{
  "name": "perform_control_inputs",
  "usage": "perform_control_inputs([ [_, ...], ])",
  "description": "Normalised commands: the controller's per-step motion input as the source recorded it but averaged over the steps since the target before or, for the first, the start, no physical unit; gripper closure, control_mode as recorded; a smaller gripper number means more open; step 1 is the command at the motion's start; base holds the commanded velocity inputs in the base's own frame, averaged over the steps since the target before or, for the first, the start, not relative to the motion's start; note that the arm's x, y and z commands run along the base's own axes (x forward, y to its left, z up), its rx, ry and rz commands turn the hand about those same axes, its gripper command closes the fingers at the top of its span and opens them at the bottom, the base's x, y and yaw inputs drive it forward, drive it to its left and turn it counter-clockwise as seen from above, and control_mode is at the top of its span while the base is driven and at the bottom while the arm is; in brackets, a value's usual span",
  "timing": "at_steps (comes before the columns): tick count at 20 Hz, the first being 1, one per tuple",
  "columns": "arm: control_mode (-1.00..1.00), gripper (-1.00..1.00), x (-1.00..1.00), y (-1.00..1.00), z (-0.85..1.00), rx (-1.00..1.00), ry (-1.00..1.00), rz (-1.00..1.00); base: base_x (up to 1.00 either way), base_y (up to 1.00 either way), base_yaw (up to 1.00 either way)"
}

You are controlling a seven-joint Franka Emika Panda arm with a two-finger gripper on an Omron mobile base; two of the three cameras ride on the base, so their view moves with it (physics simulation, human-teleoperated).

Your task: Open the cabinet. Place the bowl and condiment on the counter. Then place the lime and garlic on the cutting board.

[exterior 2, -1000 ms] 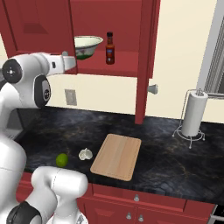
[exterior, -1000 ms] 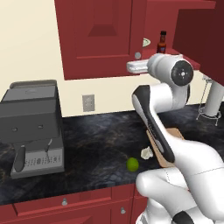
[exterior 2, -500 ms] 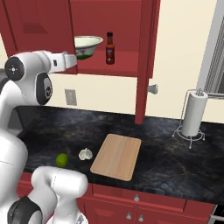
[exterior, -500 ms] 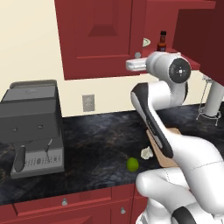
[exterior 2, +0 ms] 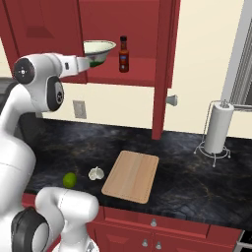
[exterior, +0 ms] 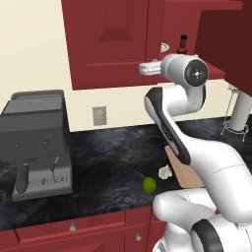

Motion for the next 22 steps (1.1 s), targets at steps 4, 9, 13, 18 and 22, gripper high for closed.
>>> perform_control_inputs([
  [4, -1.00, -1.00, 0.26, 0.01, 0.00, 0.00, 0.02, 0.00, 0.00, 0.00, 0.00],
  [9, -1.00, -1.00, 0.24, 0.05, 0.00, 0.00, 0.01, -0.02, 0.00, 0.00, 0.00],
  [13, -1.00, -1.00, 0.19, 0.06, -0.01, 0.00, 0.00, -0.02, 0.00, 0.00, 0.00],
  [18, -1.00, -1.00, 0.06, 0.10, -0.18, 0.00, 0.00, -0.02, 0.00, 0.00, 0.00],
  [22, -1.00, -1.00, 0.11, 0.04, -0.03, 0.00, 0.00, -0.02, 0.00, 0.00, 0.00],
])
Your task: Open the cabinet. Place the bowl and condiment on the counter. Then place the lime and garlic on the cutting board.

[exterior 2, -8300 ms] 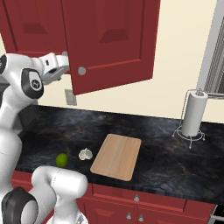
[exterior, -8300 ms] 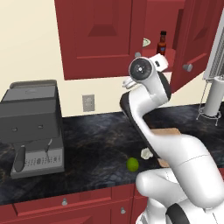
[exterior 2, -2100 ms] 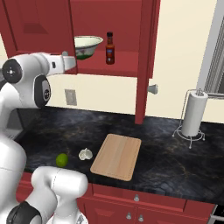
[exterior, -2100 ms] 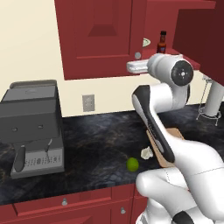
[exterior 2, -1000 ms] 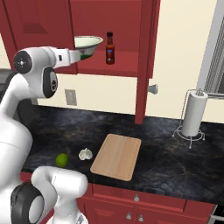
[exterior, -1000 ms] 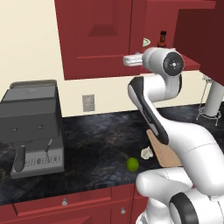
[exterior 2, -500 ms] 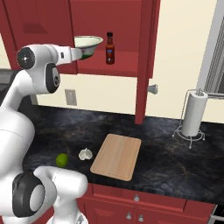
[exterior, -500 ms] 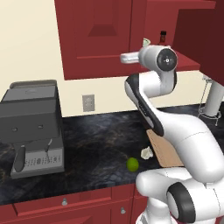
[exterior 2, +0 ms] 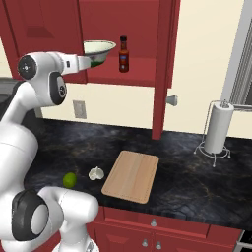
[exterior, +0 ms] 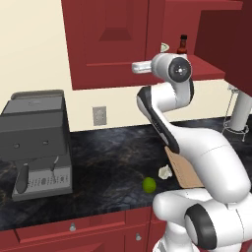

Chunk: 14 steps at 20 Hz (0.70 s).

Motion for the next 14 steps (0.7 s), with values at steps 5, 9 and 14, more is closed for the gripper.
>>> perform_control_inputs([
  [5, -1.00, -1.00, 0.09, 0.00, 0.00, 0.00, 0.00, -0.01, 0.00, 0.00, 0.00],
  [9, -1.00, -1.00, 0.00, 0.00, 0.00, 0.00, 0.00, 0.00, 0.00, 0.00, 0.00],
  [14, -1.00, -1.00, 0.00, -0.02, 0.00, 0.00, 0.00, 0.00, 0.00, 0.00, 0.00],
])
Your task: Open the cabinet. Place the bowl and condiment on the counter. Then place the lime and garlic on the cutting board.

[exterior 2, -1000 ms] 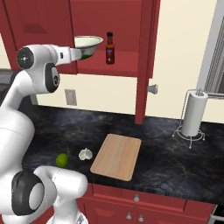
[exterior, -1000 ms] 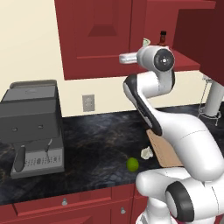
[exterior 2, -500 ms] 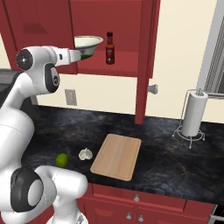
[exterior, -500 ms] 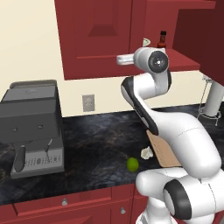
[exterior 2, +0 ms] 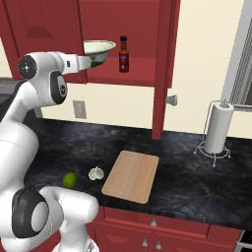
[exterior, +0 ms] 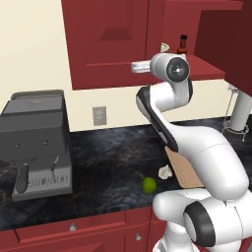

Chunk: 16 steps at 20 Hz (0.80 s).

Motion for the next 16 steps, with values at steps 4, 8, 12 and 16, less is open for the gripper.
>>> perform_control_inputs([
  [4, -1.00, -1.00, 0.00, -0.10, 0.00, 0.00, -0.01, 0.00, 0.00, 0.00, 0.00],
  [8, -1.00, -1.00, 0.00, -0.07, 0.04, 0.00, -0.01, 0.00, 0.00, 0.00, 0.00],
  [12, -1.00, 1.00, 0.01, 0.00, 0.00, 0.00, 0.00, 0.00, 0.00, 0.00, 0.00],
  [16, -1.00, 1.00, 0.06, 0.01, 0.00, 0.00, 0.00, 0.00, 0.00, 0.00, 0.00],
])
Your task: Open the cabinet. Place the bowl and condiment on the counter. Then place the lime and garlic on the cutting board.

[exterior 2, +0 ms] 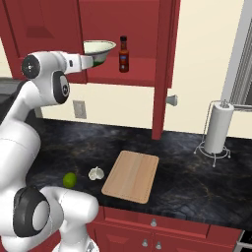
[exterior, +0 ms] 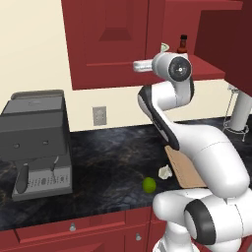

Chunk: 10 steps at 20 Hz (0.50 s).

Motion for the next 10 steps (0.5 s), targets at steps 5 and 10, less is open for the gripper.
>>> perform_control_inputs([
  [5, -1.00, 1.00, 0.00, 0.05, 0.00, 0.00, 0.00, 0.00, 0.00, 0.00, 0.00],
  [10, -1.00, 1.00, 0.01, 0.24, 0.00, 0.00, 0.00, 0.01, 0.00, 0.00, 0.00],
])
